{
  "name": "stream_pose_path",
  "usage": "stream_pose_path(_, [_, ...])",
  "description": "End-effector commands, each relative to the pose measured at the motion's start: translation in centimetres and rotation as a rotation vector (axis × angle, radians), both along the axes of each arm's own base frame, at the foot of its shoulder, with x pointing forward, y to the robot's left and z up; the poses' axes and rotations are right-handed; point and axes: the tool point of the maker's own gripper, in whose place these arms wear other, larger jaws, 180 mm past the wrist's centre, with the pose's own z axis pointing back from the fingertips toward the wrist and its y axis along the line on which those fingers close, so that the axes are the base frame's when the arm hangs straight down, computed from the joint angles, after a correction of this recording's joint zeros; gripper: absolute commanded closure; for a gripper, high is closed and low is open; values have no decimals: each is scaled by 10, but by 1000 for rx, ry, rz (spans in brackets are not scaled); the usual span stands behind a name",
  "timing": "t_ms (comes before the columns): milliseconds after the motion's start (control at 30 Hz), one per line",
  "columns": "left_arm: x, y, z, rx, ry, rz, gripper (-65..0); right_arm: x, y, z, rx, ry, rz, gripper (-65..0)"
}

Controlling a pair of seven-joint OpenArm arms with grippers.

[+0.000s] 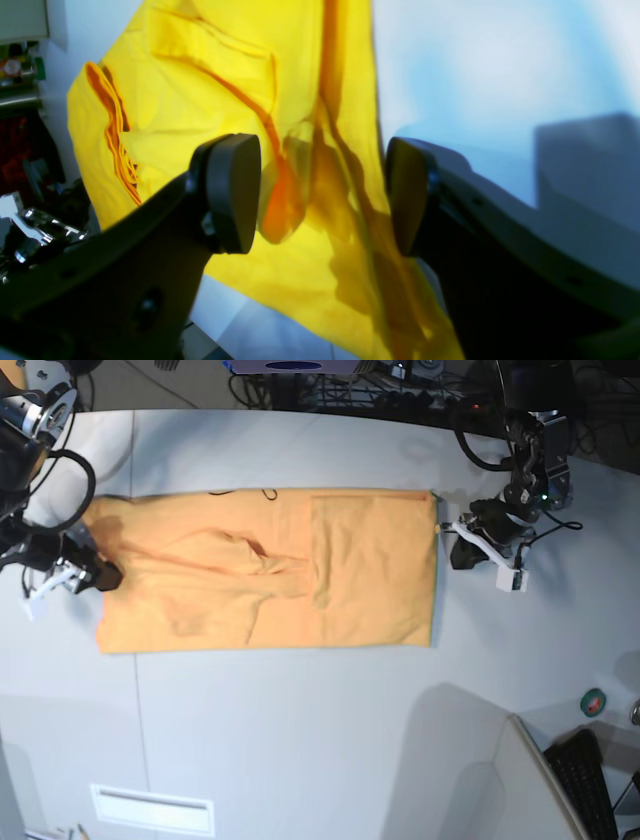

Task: Layout the t-shirt on the table in an organized manner, then fold the t-shirt properly
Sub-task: 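Grasp the folded shirt's ends with both grippers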

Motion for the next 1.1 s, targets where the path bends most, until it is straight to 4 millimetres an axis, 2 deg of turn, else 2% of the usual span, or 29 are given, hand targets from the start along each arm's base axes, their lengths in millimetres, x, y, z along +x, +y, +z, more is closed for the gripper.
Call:
stream_pose_path(0, [8,-1,4,9,-13,-15,0,4,-2,4,-15,-8,15,-383])
stream_pose_path(133, [25,-12,4,29,-10,-19,0,2,8,1,1,1,28,-383])
stream_pose_path(267, [37,-28,8,29,-24,-54,0,-1,27,-5,-6,21,107,-380])
stream_pose_path(400, [49,-40,13,10,-48,-57,0,0,34,-6,2,20,115,-377])
stream_pose_path(567, [58,-54,18,-12,-65,-65,0,6,32,-4,-3,-9,90,-374])
stream_pose_path(600, [60,-57,19,-18,-68,-66,0,6,31,-4,-5,-13,87,-360])
stream_pose_path(667, [63,-59,21,-20,-74,-66,0,7,31,-4,-6,-17,84,-281])
stream_pose_path(767, [63,-59,21,-22,-73,-66,0,9,30,-3,-11,-24,80,-53])
stream_pose_path(800, [63,-59,21,-22,-73,-66,0,11,29,-3,-17,-34,76,0])
stream_pose_path(1000, [61,-61,19,-23,-69,-68,0,15,23,1,-40,-66,63,0])
stream_pose_path(1067, [62,-70,19,-41,-70,-69,0,17,23,7,-71,-92,89,0])
